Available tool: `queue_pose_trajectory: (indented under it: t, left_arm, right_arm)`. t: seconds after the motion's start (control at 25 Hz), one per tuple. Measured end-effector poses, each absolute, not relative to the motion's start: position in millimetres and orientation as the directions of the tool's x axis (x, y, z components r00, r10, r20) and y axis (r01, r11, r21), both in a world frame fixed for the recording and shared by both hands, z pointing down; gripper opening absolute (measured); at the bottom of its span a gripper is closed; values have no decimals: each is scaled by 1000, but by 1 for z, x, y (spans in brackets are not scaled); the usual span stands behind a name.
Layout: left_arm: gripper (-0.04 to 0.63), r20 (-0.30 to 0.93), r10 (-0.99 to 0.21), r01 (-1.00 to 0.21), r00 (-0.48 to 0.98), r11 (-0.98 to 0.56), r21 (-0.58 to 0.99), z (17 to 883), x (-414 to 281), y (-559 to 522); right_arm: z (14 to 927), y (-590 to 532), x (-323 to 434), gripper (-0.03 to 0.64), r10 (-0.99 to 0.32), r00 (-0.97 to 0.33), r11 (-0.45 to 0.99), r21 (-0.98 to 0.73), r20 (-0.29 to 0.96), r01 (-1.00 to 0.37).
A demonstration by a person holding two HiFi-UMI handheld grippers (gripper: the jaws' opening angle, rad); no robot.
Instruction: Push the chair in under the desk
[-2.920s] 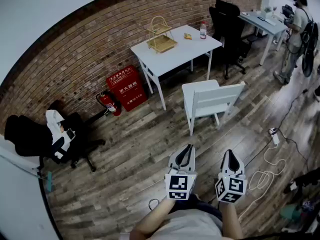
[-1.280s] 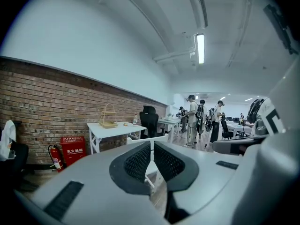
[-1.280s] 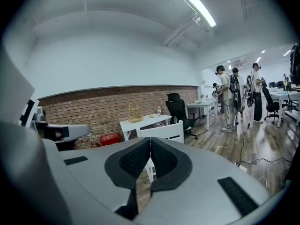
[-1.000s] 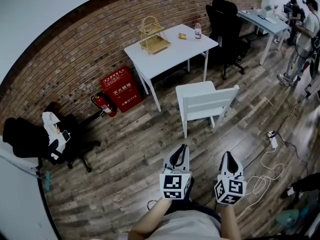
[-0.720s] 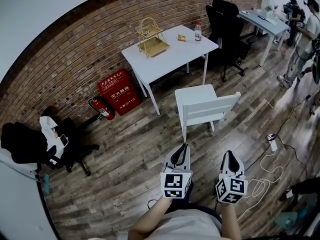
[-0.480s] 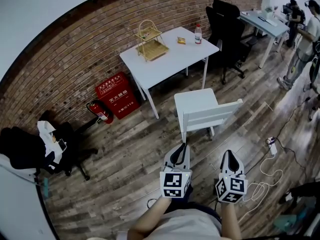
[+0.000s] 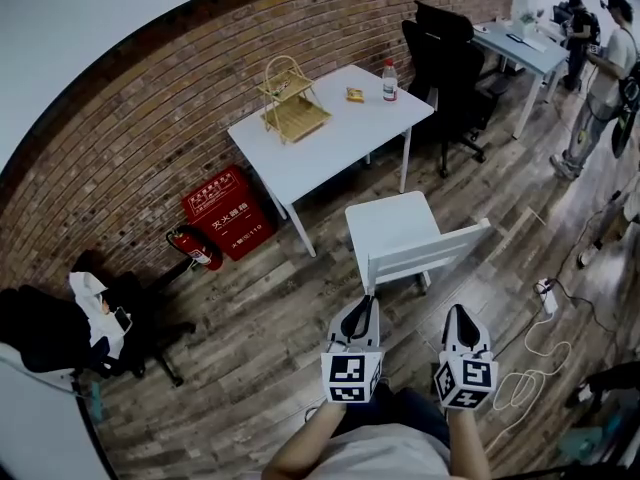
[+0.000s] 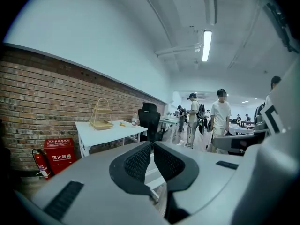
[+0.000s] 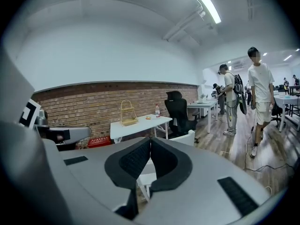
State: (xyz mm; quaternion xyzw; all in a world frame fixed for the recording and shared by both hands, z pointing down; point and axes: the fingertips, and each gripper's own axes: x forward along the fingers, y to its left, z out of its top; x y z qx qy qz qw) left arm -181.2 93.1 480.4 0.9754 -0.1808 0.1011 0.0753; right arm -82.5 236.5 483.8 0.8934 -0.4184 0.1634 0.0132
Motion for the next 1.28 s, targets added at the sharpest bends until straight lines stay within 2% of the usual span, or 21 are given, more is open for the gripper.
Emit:
queue_pose_trajectory:
  t: [0.6,0.96,1.28]
  left_arm:
    - [34,248,-368,-405,896,-907,117,490,-145,64]
    - [34,265,-407,-449,874,-885,121,498,-109,49]
    - [34,314,-465,-516,828,-851,98,507,-67,35]
  right_arm:
    - [490,222,-40,17,-738,591,-650,-109,324,-752]
    - [498,220,30,17,-736,586,-651,-117,338,-750]
    - [508,208,96,17,-774,516,-591,-125,368,-797]
